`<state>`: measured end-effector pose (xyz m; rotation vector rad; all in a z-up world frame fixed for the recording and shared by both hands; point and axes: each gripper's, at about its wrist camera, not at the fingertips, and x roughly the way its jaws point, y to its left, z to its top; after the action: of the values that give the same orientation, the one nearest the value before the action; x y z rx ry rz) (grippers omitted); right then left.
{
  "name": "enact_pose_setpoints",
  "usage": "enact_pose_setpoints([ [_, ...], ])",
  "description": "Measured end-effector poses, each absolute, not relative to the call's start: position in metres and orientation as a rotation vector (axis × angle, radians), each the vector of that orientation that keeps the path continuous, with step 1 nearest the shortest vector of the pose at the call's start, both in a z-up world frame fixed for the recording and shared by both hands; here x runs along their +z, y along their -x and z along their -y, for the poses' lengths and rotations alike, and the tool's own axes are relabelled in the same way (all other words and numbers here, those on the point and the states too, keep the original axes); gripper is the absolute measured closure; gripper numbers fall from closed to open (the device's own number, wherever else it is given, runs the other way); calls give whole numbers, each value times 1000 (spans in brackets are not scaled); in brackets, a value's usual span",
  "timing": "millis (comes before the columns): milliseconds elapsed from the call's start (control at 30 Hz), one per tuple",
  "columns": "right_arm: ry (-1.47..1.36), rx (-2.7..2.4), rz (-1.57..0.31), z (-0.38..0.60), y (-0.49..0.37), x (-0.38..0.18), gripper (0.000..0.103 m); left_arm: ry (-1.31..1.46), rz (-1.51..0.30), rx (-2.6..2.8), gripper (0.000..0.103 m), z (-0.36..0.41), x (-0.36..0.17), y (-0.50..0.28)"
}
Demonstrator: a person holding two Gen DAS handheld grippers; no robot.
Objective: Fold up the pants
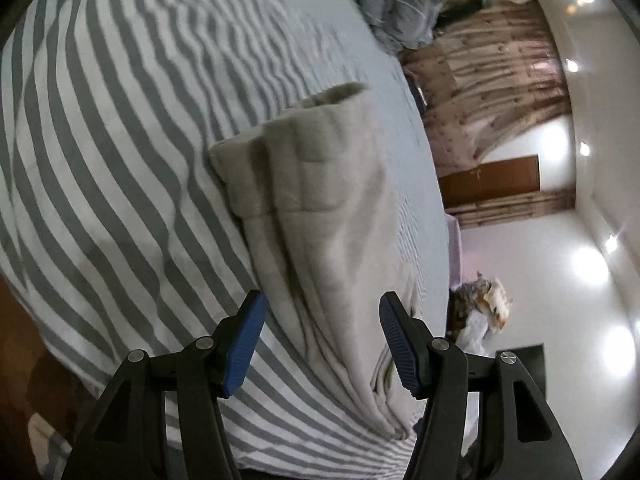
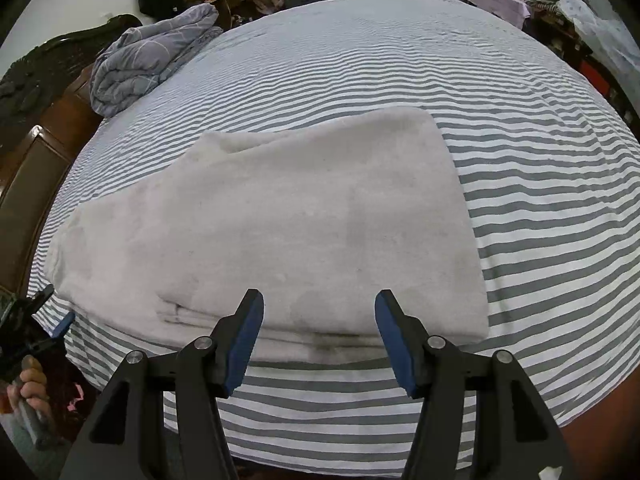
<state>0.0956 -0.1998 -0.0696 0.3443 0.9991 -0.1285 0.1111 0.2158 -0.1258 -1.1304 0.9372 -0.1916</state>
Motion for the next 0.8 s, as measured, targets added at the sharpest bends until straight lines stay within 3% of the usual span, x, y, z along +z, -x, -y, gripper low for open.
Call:
enact_pose_setpoints([
  [333,-343,-153,-1005,198,-99,-72,48,1182,-913,-188,42,-233,-156,-136],
  [667,-317,-150,-1008,193,-113,-81,48,1174,-867,-180,42,-226,-153,-165],
  [700,-316,-150,-1007,192,-114,-82,48,1165,-864,-175,44,-225,-152,-166],
  [800,-306,-151,-994,189,-118,-84,48,1102,-871,-134,66,-221,-151,-162],
])
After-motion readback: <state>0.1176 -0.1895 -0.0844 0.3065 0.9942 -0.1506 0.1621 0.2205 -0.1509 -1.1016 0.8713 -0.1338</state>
